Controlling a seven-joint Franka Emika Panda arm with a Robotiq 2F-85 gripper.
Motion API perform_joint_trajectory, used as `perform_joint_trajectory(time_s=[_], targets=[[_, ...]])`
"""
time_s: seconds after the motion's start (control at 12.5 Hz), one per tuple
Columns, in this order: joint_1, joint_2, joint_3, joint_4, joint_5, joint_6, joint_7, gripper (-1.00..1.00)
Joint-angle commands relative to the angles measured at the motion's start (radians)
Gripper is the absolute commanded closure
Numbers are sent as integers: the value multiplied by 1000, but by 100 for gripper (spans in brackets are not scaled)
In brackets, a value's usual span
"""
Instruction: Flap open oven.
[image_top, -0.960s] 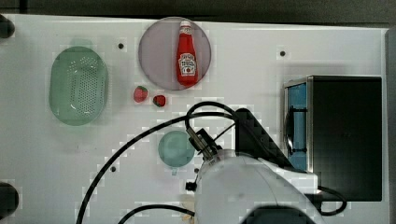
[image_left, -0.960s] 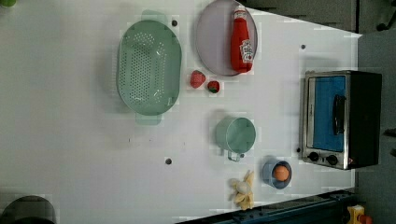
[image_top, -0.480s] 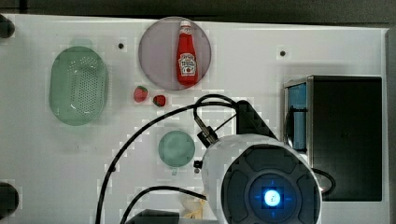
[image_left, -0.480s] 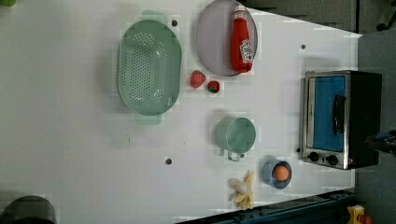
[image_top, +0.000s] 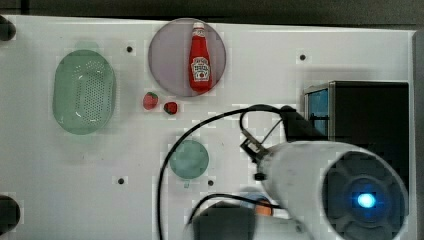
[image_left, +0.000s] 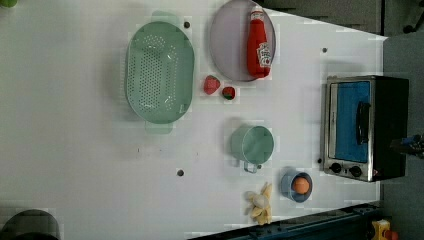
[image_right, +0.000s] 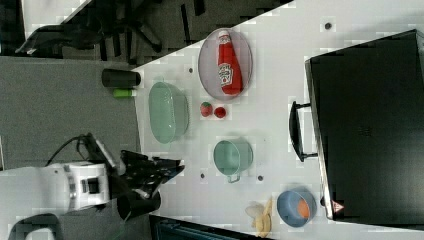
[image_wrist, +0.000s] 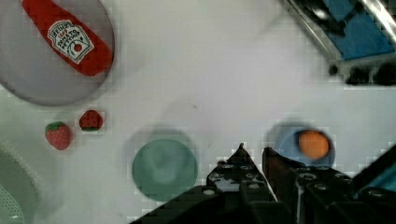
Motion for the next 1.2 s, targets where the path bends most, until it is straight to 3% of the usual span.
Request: perform_joint_trajectory(time_s=[0.08, 0.4, 0.8, 1.2], targets=[[-47, 19, -79, -39, -25, 68, -375, 65], [-66, 91, -164, -69, -101, 233, -654, 65], [-73, 233, -245, -84, -101, 444, -913, 65], [-72, 365, -268, -88, -97, 562, -936, 65]])
